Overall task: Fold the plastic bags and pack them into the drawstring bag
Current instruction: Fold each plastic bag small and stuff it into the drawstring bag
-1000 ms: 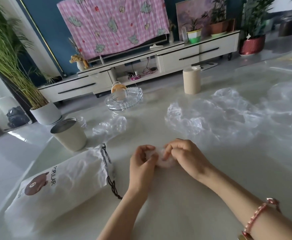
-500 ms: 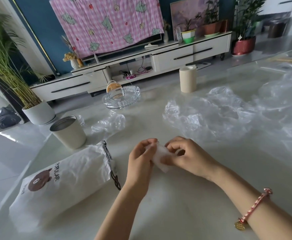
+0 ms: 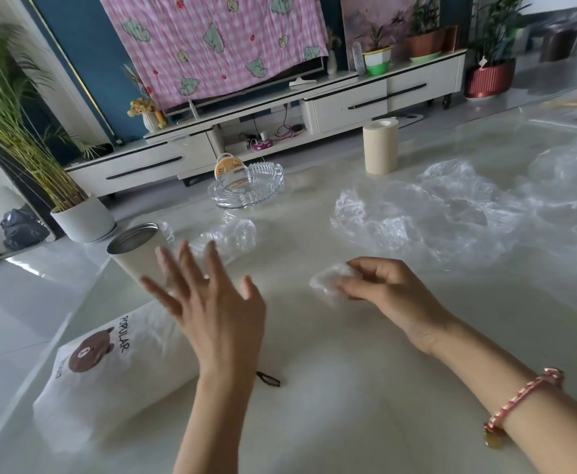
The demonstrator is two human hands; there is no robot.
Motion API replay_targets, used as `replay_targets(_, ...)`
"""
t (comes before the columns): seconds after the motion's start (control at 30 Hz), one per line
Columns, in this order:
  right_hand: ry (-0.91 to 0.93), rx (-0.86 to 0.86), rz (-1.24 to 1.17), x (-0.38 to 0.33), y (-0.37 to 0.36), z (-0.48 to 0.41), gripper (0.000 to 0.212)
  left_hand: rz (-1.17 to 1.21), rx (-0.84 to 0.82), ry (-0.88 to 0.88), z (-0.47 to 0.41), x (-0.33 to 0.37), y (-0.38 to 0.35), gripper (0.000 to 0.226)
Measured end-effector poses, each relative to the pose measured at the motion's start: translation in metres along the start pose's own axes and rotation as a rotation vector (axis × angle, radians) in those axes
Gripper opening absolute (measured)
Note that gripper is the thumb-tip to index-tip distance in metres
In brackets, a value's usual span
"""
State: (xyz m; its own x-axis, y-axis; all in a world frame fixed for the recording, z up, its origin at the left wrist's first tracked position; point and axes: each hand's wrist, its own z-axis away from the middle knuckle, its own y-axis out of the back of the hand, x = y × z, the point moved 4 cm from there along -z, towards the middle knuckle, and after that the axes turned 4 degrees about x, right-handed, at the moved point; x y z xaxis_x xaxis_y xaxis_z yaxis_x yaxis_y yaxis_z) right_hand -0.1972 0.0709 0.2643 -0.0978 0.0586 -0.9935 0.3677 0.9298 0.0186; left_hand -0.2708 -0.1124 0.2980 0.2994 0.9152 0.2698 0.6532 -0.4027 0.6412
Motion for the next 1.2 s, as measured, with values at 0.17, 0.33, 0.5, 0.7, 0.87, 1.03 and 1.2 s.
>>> replay_targets(0.17, 0.062, 0.066, 0.085, 0.004, -0.002, 0.0, 0.024, -0.139, -0.356, 0.314, 0.003, -0.027, -0.007, 0.063)
replay_targets(0.33, 0.086, 0.089, -0.053, 0.004, -0.009, -0.001, 0.026, -0.007, -0.337, 0.171, 0.006, -0.008, -0.008, 0.057)
replay_targets(0.5, 0.256, 0.074, 0.019, 0.005, -0.017, 0.002, 0.018, 0.428, -0.374, -0.09, 0.039, 0.056, 0.004, 0.076)
replay_targets(0.7, 0.414, 0.343, 0.215, 0.001, -0.002, -0.002, 0.023, 0.622, -0.296, -0.278, 0.069, 0.085, 0.01, 0.052)
replay_targets(0.87, 0.227, 0.077, 0.226, 0.007, -0.01, -0.001, 0.043, 0.507, -0.289, -0.389, 0.08, 0.095, 0.005, 0.044)
replay_targets(1.03, 0.338, 0.028, 0.562, 0.009, 0.004, -0.015, 0.033, 0.297, -0.311, -0.455, 0.076, 0.093, -0.006, 0.042)
replay_targets(1.2, 0.479, 0.432, 0.58, 0.0, 0.048, -0.019, 0.032, -0.006, -0.372, -0.356, 0.06, 0.06, -0.022, 0.041)
